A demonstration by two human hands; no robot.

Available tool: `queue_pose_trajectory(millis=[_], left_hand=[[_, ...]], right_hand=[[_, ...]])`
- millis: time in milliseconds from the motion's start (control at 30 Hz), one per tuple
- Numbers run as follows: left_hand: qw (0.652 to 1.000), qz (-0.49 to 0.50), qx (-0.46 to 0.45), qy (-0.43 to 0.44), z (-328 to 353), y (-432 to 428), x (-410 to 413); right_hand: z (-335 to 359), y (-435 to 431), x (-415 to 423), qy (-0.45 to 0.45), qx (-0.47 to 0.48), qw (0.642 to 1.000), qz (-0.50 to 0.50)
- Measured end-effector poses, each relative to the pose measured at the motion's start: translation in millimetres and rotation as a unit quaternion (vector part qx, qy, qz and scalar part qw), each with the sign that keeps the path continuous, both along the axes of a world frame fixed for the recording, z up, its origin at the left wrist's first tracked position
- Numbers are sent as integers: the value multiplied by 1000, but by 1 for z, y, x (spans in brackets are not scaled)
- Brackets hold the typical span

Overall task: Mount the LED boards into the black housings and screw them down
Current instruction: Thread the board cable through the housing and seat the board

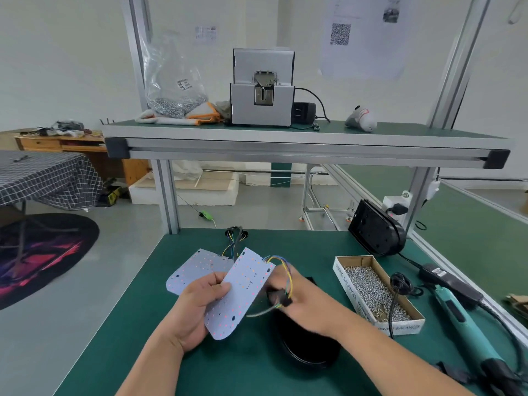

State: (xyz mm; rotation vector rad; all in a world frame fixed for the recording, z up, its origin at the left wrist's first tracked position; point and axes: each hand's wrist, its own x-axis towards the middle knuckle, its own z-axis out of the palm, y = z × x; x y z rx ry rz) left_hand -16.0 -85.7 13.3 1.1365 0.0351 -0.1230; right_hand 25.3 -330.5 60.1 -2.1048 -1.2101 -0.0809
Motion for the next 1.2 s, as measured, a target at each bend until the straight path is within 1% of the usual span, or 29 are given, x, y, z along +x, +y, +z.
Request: queue_pose_trajectory(millis=[67,100,133,167,233,267,333,367,433,500,533,700,767,900,1000,1033,1100,1167,1200], left_hand=[[1000,3,16,6,0,0,-2],[1000,3,24,8,0,-1,-2],[1000,2,28,8,0,-1,-2],[1000,-2,29,8,0,-1,-2],[1000,-13,28,5,0,-1,-2],[999,-18,27,4,0,0,-1],[999,-27,28,0,-1,0,-1],[999,-31,29,-3,-2,0,-2],[999,-42,31,-7,-2,1,-2],[998,-50,28,-8,-1,1,-3],[998,-53,26,-7,-1,1,-3],[999,-30,18,-4,-2,0,1],[1000,-17,16,0,-2,-1,2],[1000,-16,18,-2,-2,-2,3],[1000,-13,17,-1,-3,-1,3],[1000,-13,16,-2,-3,-1,3],[1000,-12,12,-1,-4,-1,4],[1000,-12,13,-1,-4,-1,4],[1000,-13,14,-2,-3,-1,4]], right_hand=[[3,-2,17,-22,34,997,-65],[5,-1,25,-18,46,995,-84],[6,0,34,-14,33,994,-101],[7,4,44,14,23,993,-114],[8,19,68,38,-30,990,-134],[6,27,81,15,-77,988,-133],[9,48,98,-3,-168,976,-137],[11,55,102,-2,-207,970,-123],[8,67,110,-3,-241,966,-91],[2,75,114,-6,-238,968,-84],[-2,78,117,-13,-222,970,-96],[-9,76,131,-72,-149,968,-190],[-12,72,134,-80,-137,964,-214],[-18,64,133,-75,-113,963,-232],[-20,56,130,-89,-93,955,-268],[-20,52,131,-98,-96,951,-277],[-19,45,133,-108,-138,944,-280],[-20,40,136,-98,-174,942,-271],[-21,39,137,-94,-175,942,-271]])
